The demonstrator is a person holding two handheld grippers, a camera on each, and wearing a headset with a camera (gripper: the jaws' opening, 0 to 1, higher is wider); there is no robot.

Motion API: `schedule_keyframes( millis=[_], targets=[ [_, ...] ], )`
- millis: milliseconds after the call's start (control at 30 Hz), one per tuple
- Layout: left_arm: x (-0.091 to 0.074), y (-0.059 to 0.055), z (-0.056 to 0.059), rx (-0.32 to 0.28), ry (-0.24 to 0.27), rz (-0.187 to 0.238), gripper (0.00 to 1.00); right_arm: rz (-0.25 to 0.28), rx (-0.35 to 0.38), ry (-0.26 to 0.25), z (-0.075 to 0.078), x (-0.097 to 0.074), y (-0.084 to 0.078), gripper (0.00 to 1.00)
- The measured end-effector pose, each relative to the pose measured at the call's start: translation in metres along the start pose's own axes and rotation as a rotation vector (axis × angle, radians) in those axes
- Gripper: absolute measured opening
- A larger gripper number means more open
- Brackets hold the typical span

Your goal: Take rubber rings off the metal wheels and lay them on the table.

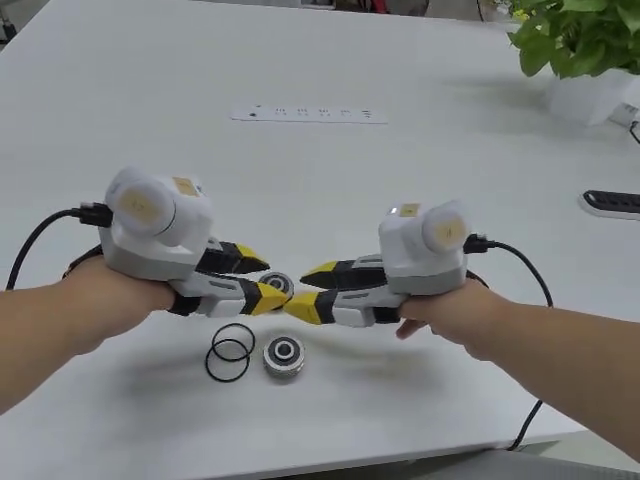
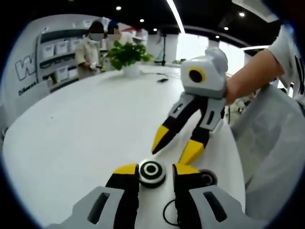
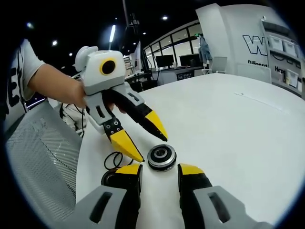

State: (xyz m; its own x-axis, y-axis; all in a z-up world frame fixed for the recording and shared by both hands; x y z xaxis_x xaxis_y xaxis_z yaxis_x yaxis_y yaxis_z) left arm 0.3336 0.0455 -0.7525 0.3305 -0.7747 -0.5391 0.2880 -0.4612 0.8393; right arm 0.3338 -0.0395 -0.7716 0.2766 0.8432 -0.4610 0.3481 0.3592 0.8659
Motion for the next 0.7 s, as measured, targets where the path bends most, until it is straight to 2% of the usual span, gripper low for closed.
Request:
schedule_keyframes(
  millis=[333,367,433,533,700],
  targets=[
    [0.0077,-0.005,-0.0046,0.016,0.018,-0.039,0.22,0.002,0.007,-0.004,0.0006,-0.0013,-0.0026,0.26],
    [0.0072,-0.0037,-0.0047,0.023,0.019,-0.028,0.21,0.001,0.007,-0.005,0.0008,-0.0015,-0.0029,0.26],
    [0.0058,-0.004,-0.0041,0.022,0.024,-0.035,0.19,0.001,0.009,-0.005,0.0012,-0.0016,-0.0031,0.26],
    [0.0048,-0.004,-0.0004,0.072,0.018,-0.045,0.19,0.003,0.009,-0.008,0.0013,-0.0014,-0.0027,0.26],
    [0.0043,-0.0035,0.0009,0.065,0.019,-0.041,0.17,0.001,0.005,-0.006,0.0001,0.001,-0.0026,0.26]
  ],
)
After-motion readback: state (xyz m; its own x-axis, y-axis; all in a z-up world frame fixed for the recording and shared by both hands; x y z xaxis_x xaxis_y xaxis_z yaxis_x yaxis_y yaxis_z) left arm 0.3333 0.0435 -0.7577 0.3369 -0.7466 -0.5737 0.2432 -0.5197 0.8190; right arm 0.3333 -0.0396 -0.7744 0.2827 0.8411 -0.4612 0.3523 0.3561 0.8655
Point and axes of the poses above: the centre of the closed fingertips' face, and the gripper's own axes: x roughly forward along the fingers, z roughly to its right, y roughly out of its top, the point moved 5 cm from there along -x, roughly backward along the fingers
